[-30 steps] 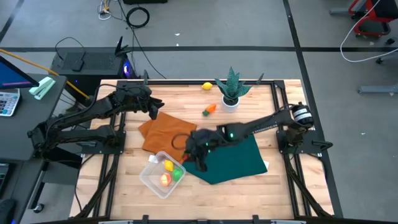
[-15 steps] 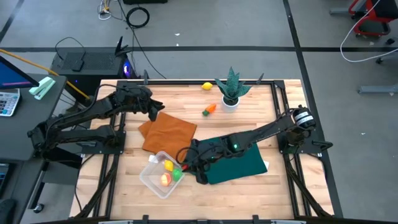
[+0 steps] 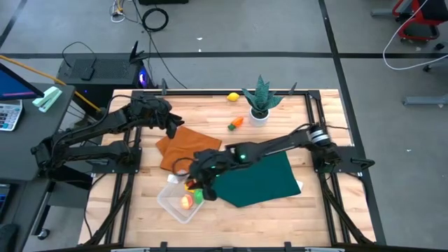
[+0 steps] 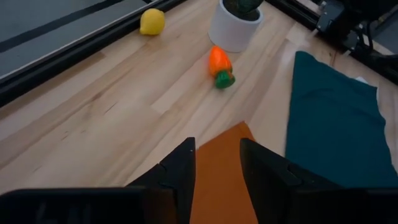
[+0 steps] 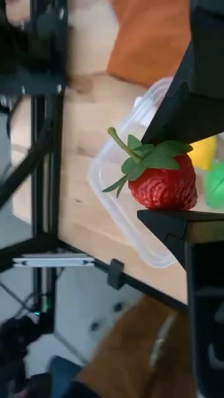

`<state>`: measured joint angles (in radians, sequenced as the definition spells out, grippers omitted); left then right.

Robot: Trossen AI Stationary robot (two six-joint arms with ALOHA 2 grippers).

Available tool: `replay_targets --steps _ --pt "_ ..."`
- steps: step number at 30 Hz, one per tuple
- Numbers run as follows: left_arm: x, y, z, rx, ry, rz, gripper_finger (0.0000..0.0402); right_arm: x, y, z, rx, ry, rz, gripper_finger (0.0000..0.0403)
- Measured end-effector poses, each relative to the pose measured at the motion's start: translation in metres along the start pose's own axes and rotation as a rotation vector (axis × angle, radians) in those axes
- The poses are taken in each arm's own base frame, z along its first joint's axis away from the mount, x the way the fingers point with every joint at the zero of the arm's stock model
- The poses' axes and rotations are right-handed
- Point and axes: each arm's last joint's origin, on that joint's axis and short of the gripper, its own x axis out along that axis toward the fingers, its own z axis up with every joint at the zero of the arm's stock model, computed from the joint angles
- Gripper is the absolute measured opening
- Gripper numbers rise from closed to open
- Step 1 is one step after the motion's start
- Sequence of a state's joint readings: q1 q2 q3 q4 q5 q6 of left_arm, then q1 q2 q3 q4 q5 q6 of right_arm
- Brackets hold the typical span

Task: Pick and placing Produce into tupperware
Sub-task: Put the strawberry into the transparent container

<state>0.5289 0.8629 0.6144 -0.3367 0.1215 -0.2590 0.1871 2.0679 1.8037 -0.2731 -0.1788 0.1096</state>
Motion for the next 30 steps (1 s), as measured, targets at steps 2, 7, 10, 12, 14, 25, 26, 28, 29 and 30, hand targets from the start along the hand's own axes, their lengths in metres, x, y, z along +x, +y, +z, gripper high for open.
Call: replay_targets --steps 2,7,10,12,14,25,26,28,29,30 --pt "0.000 0.000 -0.001 0.013 0.005 0.001 0.0131 0.009 -0.004 0.006 -0.022 0.045 0.008 0.0110" --pt "0.000 0.001 -0.001 0.034 0.009 0.008 0.0127 0.027 -0.017 0.021 -0.078 0.026 0.031 0.0110" --pt "0.000 0.003 0.000 0.035 0.008 0.017 0.0131 0.040 -0.029 0.020 -0.077 0.034 0.060 0.0110" --pt "-0.001 0.005 0.000 0.035 0.005 0.026 0.0134 0.049 -0.035 0.015 -0.071 0.043 0.074 0.0110" --pt "-0.001 0.007 0.001 0.041 0.003 0.035 0.0133 0.057 -0.036 0.010 -0.073 0.055 0.093 0.0110" --pt "-0.002 0.012 0.000 0.031 0.018 0.060 0.0127 0.102 -0.035 -0.036 -0.079 0.175 0.109 0.0110" --pt "-0.002 0.012 0.000 0.031 0.019 0.060 0.0128 0.104 -0.035 -0.039 -0.078 0.182 0.110 0.0110" --pt "-0.002 0.012 0.000 0.031 0.018 0.060 0.0131 0.108 -0.034 -0.042 -0.079 0.187 0.113 0.0110" --pt "-0.002 0.012 0.000 0.031 0.018 0.060 0.0132 0.108 -0.033 -0.043 -0.079 0.190 0.113 0.0110" --pt "-0.002 0.012 0.000 0.031 0.018 0.060 0.0132 0.108 -0.032 -0.043 -0.081 0.188 0.115 0.0110"
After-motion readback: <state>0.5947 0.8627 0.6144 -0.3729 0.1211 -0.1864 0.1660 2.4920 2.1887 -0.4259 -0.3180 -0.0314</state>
